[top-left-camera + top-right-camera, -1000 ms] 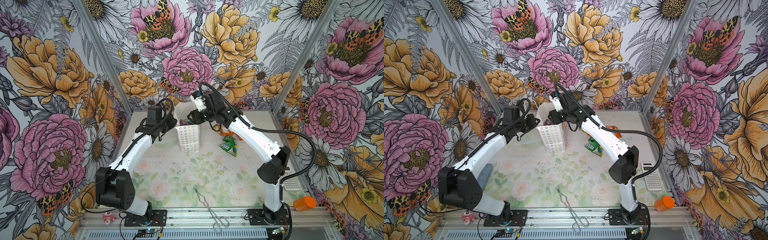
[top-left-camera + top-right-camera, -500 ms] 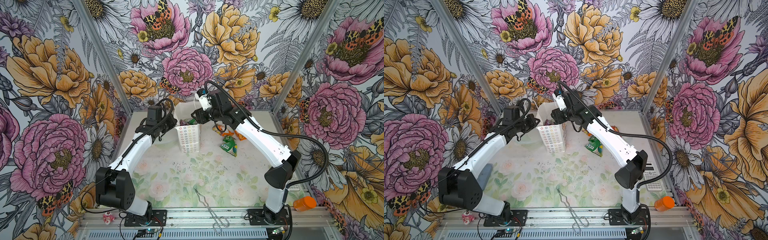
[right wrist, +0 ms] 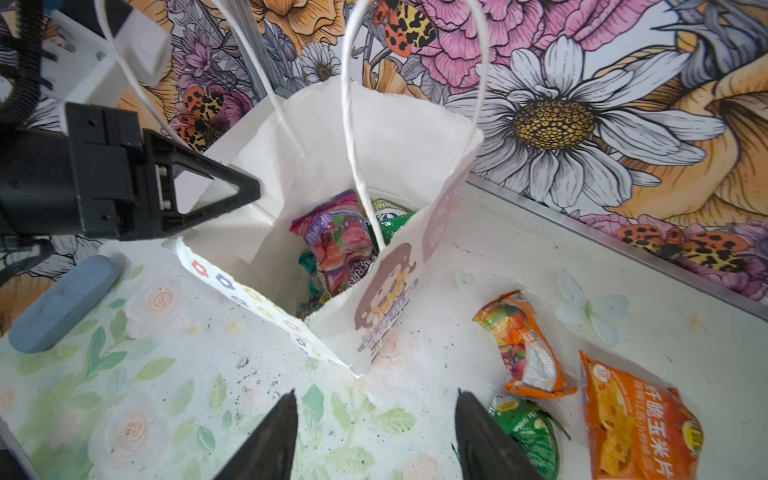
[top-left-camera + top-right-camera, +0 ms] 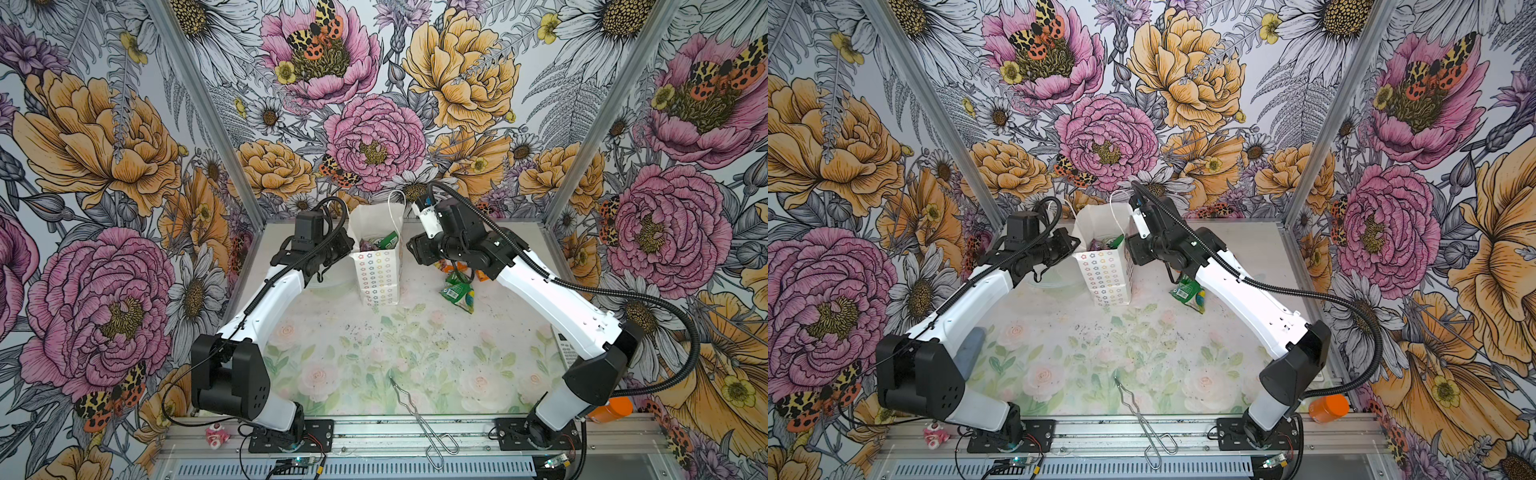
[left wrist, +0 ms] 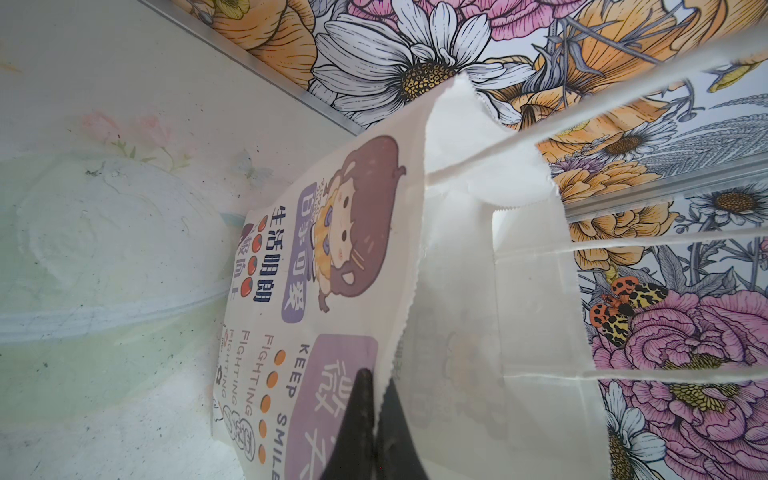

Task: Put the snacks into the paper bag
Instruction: 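Move the right gripper back over the green packet on the table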

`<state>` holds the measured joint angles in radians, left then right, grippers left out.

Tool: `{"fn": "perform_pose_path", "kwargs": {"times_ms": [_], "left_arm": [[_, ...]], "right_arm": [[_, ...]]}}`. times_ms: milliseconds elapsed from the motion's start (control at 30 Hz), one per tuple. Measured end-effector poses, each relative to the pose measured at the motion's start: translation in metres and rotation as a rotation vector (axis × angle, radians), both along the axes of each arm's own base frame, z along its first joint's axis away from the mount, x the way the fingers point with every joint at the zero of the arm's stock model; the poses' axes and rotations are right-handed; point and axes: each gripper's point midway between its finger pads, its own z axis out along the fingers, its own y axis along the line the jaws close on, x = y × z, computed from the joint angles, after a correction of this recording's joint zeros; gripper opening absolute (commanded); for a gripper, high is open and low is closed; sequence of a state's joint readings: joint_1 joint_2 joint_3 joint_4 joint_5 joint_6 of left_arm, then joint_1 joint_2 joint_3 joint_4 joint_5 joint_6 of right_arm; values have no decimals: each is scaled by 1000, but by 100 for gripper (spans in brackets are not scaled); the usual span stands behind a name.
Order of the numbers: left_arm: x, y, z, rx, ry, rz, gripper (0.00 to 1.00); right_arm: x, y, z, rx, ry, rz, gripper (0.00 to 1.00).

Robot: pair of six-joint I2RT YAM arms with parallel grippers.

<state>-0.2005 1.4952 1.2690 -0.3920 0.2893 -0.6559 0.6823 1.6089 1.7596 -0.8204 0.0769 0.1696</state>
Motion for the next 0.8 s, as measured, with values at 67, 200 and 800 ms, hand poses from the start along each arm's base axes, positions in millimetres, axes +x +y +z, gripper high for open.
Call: {"fn": "perform_pose_path", "kwargs": {"times_ms": [67, 200, 800], "left_arm": [[0, 0, 0, 0, 0, 0, 0], [0, 0, 0, 0, 0, 0, 0], [-1, -4, 1, 0, 0, -10, 0]], "right_arm": [[-5, -10, -3, -19, -4, -22, 65], [-15, -29, -12, -54, -5, -64, 67], [-34, -74, -61, -145, 53, -217, 93]]}}
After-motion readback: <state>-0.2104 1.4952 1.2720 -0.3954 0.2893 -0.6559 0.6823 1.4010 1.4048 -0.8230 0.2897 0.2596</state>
